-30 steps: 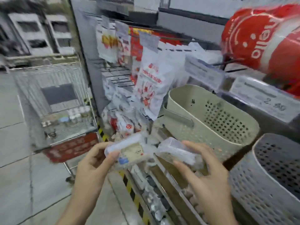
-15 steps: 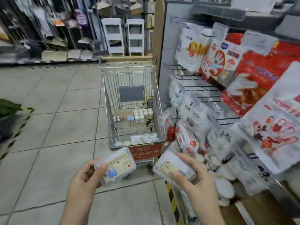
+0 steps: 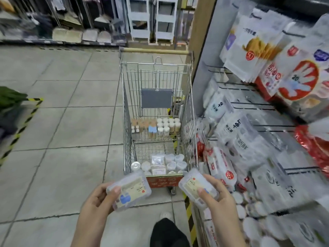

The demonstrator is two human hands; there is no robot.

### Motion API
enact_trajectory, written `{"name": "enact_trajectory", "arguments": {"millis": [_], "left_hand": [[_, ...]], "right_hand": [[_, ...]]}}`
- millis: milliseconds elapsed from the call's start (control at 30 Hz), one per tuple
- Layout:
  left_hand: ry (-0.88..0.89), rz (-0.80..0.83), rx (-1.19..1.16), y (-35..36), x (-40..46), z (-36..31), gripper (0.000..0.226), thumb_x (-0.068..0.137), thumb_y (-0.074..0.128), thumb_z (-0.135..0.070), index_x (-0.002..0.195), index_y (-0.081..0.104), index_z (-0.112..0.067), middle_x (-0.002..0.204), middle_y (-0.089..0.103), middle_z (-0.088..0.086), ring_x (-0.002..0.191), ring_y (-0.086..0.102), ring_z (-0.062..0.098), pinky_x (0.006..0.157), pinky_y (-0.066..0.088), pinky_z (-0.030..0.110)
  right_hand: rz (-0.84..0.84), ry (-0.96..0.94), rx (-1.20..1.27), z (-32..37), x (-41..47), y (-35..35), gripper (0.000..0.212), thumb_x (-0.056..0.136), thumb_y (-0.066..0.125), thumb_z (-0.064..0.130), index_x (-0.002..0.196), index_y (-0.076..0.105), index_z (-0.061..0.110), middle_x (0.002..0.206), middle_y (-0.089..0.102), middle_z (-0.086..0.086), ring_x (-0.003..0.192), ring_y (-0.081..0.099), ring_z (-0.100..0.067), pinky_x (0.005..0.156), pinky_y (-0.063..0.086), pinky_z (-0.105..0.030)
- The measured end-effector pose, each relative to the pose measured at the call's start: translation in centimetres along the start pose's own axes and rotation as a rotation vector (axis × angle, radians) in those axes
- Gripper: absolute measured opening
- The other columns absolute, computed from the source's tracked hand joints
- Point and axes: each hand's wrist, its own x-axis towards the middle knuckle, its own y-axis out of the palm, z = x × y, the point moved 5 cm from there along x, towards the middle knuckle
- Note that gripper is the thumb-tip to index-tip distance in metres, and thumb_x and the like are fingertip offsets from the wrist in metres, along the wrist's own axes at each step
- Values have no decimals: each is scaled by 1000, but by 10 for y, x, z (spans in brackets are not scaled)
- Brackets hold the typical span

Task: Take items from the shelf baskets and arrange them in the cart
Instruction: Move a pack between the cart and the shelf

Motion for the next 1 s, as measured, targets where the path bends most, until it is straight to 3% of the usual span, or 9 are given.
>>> {"name": "enact_trajectory", "arguments": {"millis": [100, 233, 400, 500, 567, 667, 767, 933, 1000], "left_hand": [[-20, -45, -10, 21, 36, -3, 12, 89, 56, -4, 97, 65, 0, 80, 70, 12, 71, 63, 24, 68, 54, 36], [-66, -53, 7, 63, 84, -2, 11, 91, 56, -4, 95, 65, -2, 81, 72, 14, 71, 66, 23, 58, 56, 30], [-143, -11, 29, 119, 135, 4, 9, 90, 58, -8, 94, 66, -6, 85, 73, 14, 74, 69, 27, 56, 53, 32], [-195, -14, 33, 139, 161, 10, 6, 90, 59, -8, 91, 65, -7, 83, 73, 11, 73, 70, 24, 47, 51, 23], [-240, -22, 46, 148, 180, 17, 5, 90, 60, -8, 91, 64, -6, 84, 73, 11, 78, 70, 26, 47, 51, 20], [-291, -19, 72, 156, 213, 32, 6, 88, 61, -10, 88, 64, -4, 82, 74, 9, 80, 71, 27, 55, 55, 26], [-348, -28, 75, 165, 251, 50, 6, 88, 63, -9, 85, 64, -4, 78, 73, 8, 80, 70, 28, 58, 55, 29], [-409, -76, 107, 183, 322, 79, 9, 85, 68, -13, 86, 63, -6, 78, 63, 9, 75, 63, 23, 73, 54, 39], [-394, -62, 151, 193, 351, 88, 13, 85, 69, -16, 82, 61, -6, 70, 58, 6, 66, 57, 23, 68, 49, 39]], "right_hand": [[43, 22, -35, 6, 51, 14, 34, 87, 64, 0, 107, 65, 27, 116, 63, 6, 105, 61, -15, 79, 55, -27], [68, 11, -75, 13, 115, 21, 37, 86, 63, 2, 104, 62, 34, 110, 64, 12, 74, 58, -2, 60, 46, -20], [54, 112, -49, 1, 188, 23, 38, 80, 75, 11, 106, 59, 33, 113, 64, 1, 98, 63, -23, 68, 50, -35], [47, 170, -48, -9, 224, 34, 31, 78, 76, 5, 98, 63, 25, 102, 71, -3, 88, 68, -18, 53, 51, -21], [43, 198, -53, -18, 246, 43, 28, 78, 75, 1, 95, 65, 22, 98, 72, -4, 85, 69, -16, 57, 51, -21], [14, 204, -65, -33, 277, 58, 28, 79, 73, -1, 93, 65, 22, 94, 68, 2, 78, 66, -2, 56, 49, -15], [36, 216, -95, -50, 312, 78, 29, 82, 71, 3, 95, 66, 29, 97, 66, 14, 86, 63, -2, 60, 48, -11], [-27, 300, -97, -94, 383, 104, 29, 87, 66, 4, 108, 61, 24, 102, 60, 15, 87, 56, 4, 58, 46, -8], [-87, 335, -81, -117, 412, 113, 30, 88, 64, 1, 112, 58, 18, 102, 62, 8, 86, 59, -1, 61, 48, -7]]}}
